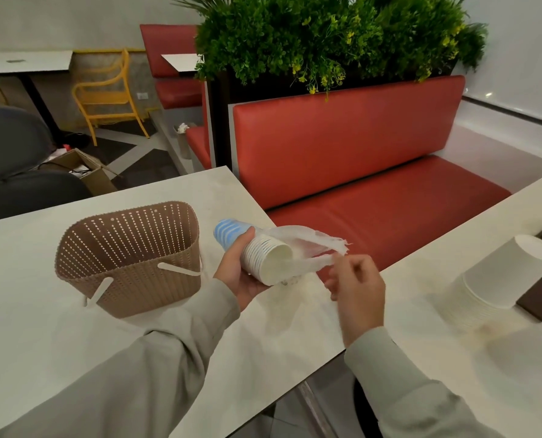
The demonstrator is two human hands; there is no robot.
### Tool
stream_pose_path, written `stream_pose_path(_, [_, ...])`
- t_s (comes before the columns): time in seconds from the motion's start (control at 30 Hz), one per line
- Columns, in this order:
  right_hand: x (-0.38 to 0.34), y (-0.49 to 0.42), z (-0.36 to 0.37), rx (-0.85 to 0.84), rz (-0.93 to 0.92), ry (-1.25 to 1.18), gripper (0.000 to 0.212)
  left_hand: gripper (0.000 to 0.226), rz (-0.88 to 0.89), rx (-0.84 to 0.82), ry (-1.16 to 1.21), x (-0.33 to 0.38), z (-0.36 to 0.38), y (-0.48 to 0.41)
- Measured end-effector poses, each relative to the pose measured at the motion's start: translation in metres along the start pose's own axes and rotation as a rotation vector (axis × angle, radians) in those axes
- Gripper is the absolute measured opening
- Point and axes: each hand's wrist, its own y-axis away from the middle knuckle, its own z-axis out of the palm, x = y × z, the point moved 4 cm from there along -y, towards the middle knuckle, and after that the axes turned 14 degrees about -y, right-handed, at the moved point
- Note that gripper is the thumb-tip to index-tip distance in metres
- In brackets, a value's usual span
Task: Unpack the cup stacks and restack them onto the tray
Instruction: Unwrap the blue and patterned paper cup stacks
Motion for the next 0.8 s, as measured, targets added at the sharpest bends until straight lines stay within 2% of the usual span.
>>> stream_pose_path(0.07, [-0.006,0.014,0.015,-0.263,-0.318,0.223,0.008,0.066,0.006,0.026,-0.051,-0.001,0.000,-0.002])
stream_pose_path(0.1, [-0.007,0.021,0.023,-0.377,-0.417,0.305,0.007,0.070,0.007,0.029,-0.074,-0.002,0.000,-0.002])
stream_pose_path(0.13, [-0.004,0.024,0.028,-0.443,-0.442,0.380,0.018,0.072,0.009,0.028,-0.096,-0.003,0.001,-0.002])
stream_pose_path(0.2, [0.005,0.019,0.035,-0.499,-0.307,0.549,0.037,0.071,0.018,0.016,-0.127,-0.005,0.003,-0.001])
stream_pose_path(0.27, [0.016,0.015,0.033,-0.519,-0.135,0.707,0.044,0.069,0.028,0.008,-0.131,-0.006,0.006,0.000])
stream_pose_path(0.43, [0.029,0.035,0.026,-0.715,-0.139,0.726,0.045,0.070,0.050,0.016,-0.096,-0.002,0.007,0.003])
stream_pose_path(0.6, [0.040,0.032,0.016,-0.770,-0.075,0.800,0.044,0.070,0.063,0.057,-0.047,0.000,-0.001,0.003])
stream_pose_path(0.7, [0.040,0.039,0.022,-0.821,-0.046,0.747,0.042,0.072,0.070,0.078,-0.036,-0.001,-0.001,0.002])
stream_pose_path(0.8, [0.048,0.042,0.028,-0.871,0.028,0.763,0.048,0.069,0.047,0.028,-0.027,-0.004,0.004,0.003])
